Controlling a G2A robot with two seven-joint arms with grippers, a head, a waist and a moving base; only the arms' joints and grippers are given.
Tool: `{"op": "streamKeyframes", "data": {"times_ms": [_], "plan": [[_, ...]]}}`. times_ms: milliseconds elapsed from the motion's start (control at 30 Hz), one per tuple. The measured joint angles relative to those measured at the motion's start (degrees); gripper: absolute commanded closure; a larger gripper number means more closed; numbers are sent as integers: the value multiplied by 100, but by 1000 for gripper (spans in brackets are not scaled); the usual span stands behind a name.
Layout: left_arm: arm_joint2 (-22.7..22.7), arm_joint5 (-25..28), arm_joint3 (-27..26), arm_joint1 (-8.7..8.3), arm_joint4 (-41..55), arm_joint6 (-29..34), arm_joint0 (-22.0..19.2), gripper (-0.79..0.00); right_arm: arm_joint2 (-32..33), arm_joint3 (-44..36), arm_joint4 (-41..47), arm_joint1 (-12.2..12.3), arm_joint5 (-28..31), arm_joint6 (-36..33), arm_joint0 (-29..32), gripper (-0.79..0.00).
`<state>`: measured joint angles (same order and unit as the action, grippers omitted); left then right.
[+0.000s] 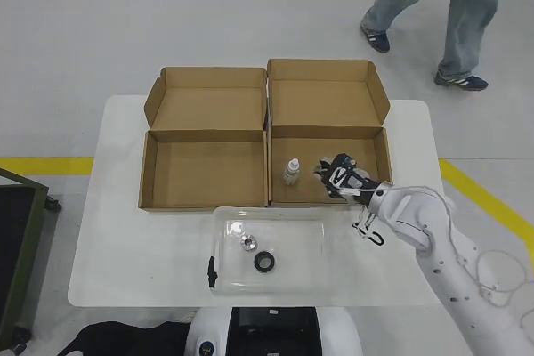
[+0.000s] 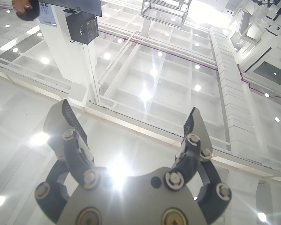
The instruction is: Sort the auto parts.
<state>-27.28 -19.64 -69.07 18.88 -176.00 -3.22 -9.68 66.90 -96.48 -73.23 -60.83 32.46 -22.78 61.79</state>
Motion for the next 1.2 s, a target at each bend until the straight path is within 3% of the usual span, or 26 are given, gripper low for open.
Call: {"op": "streamKeyframes", "data": {"times_ms": [433, 667, 867, 900, 967, 1000, 1200], "plan": [[0, 0, 0, 0, 0, 0, 0, -785, -676, 854, -23, -171, 52, -986, -811, 0], [0, 0, 0, 0, 0, 0, 0, -785, -918, 1221, 13, -258, 35, -1018, -1064, -114], [0, 0, 0, 0, 0, 0, 0, -785, -1025, 1358, 8, -308, -2, -1003, -1179, -299], [0, 0, 0, 0, 0, 0, 0, -785, -1042, 1382, 13, -316, -4, -993, -1196, -366], [0, 0, 0, 0, 0, 0, 0, -785, -1064, 1409, 26, -329, -3, -984, -1220, -582], [0, 0, 0, 0, 0, 0, 0, -785, -1076, 1412, 28, -336, -7, -977, -1236, -622], [0, 0, 0, 0, 0, 0, 0, -785, -1013, 1130, -16, -337, -63, -879, -1203, -733]]}}
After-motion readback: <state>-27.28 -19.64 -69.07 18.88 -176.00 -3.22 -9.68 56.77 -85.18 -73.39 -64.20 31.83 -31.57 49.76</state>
